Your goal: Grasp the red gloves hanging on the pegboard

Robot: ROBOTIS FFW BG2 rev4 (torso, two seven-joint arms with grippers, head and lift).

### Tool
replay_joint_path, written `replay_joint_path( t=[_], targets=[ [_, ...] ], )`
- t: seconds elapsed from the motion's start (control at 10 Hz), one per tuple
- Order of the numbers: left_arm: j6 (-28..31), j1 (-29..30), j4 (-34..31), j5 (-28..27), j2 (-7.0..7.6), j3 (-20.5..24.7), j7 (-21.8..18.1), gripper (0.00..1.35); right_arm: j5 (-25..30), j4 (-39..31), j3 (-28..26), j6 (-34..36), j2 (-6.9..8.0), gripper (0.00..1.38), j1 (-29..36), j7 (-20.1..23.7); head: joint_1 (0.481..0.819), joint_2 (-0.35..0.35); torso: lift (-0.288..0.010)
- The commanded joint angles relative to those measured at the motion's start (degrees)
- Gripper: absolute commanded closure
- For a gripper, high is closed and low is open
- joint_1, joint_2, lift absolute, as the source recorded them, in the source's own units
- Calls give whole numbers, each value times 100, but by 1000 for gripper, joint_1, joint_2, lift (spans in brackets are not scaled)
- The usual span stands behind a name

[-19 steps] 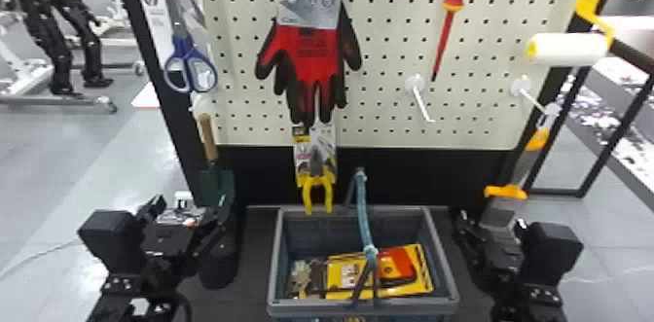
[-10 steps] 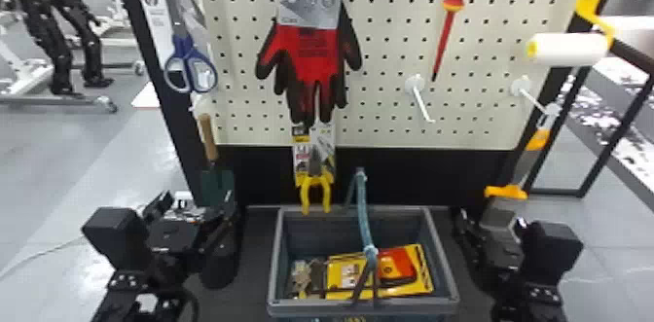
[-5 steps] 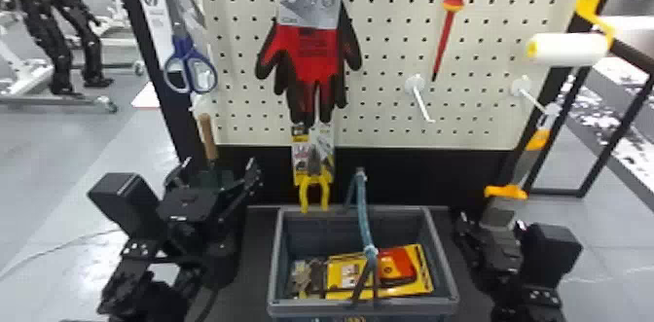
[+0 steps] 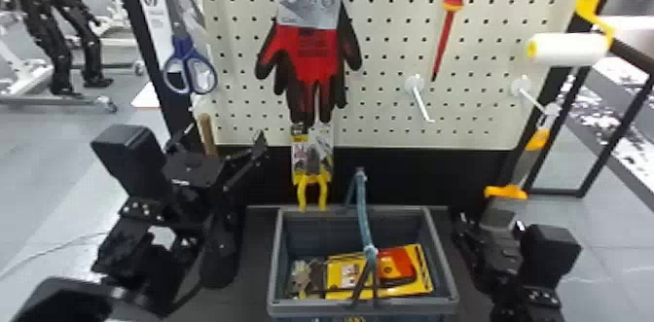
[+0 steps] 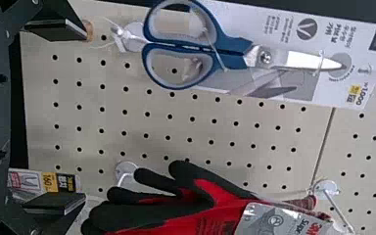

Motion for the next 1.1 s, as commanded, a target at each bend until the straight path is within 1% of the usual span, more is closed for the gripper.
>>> replay_joint_path(
  t=[0.0, 0.1, 0.2, 0.5, 0.6, 0.7, 0.8, 0.9, 1.0],
  targets=[
    [292, -120, -154, 17, 33, 36, 3, 140, 0, -1, 0, 0, -1, 323, 7, 0, 549, 0, -100],
    [424, -235, -198, 122, 50, 45, 3, 140, 0, -1, 0, 0, -1, 323, 7, 0, 549, 0, -100],
    [573, -367, -224, 272, 112, 36, 3, 140, 0, -1, 0, 0, -1, 323, 7, 0, 549, 0, -100],
    [608, -630, -268, 421, 191, -26, -6, 140, 0, -1, 0, 0, -1, 323, 7, 0, 549, 0, -100],
    [714, -762, -295, 448, 217, -43, -6, 140, 0, -1, 0, 0, -1, 323, 7, 0, 549, 0, -100],
    [1004, -929, -339, 448, 261, -52, -67, 140, 0, -1, 0, -9, 8, 323, 7, 0, 549, 0, -100],
    [1232, -1122, -339, 483, 288, -61, -243, 140, 0, 8, 9, -9, 8, 323, -2, 0, 549, 0, -100],
    [1347, -1307, -339, 500, 279, -34, -480, 140, 0, 17, 9, -9, 8, 323, -11, 9, 549, 0, -100],
    [1487, -1509, -339, 500, 270, 18, -814, 140, 0, 17, 9, -9, 8, 323, -20, 17, 549, 0, -100]
  ],
)
